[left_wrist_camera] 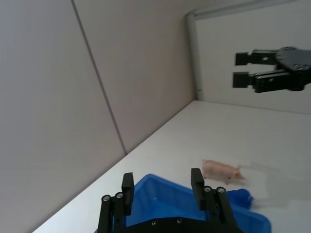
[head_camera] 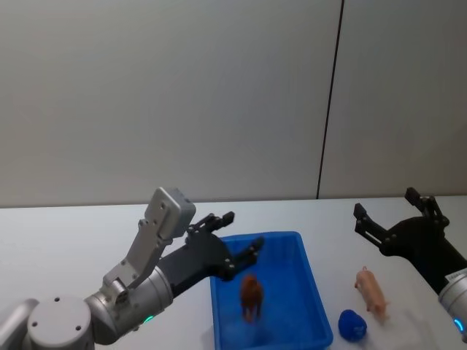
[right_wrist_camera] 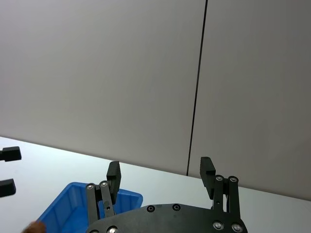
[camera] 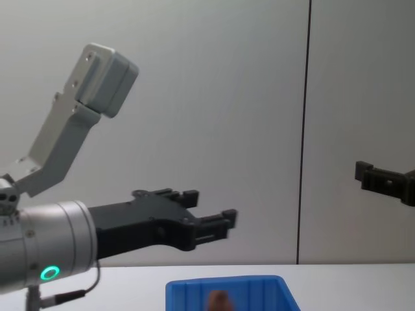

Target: Pick up the two dolls from the table and place them into the box.

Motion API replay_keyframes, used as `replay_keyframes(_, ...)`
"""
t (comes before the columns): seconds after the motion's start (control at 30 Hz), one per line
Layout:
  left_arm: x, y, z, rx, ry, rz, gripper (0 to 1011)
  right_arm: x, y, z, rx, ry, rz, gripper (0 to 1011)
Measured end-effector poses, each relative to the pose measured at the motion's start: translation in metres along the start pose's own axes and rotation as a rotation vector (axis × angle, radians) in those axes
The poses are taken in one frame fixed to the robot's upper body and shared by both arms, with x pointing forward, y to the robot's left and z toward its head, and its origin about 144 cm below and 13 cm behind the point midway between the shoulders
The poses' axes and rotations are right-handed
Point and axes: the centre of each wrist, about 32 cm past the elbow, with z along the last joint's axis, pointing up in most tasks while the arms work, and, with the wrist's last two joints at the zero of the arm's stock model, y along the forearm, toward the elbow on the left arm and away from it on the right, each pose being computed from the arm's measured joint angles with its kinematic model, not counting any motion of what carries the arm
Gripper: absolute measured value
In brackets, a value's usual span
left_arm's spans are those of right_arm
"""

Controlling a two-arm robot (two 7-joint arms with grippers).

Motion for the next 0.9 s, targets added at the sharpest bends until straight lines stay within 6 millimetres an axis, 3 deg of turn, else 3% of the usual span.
replay_keyframes(0.33,0.01,-0.01,-0.007,-0.038,0.034,-0.108,984,0.0,0.0,0.0,0.0,0.0,0.0,1001)
replay_keyframes(0.9,0.014,0.003,-0.009,-0.031,0.005,-0.01,1001,0.0,0.0,0.0,0.0,0.0,0.0,1001)
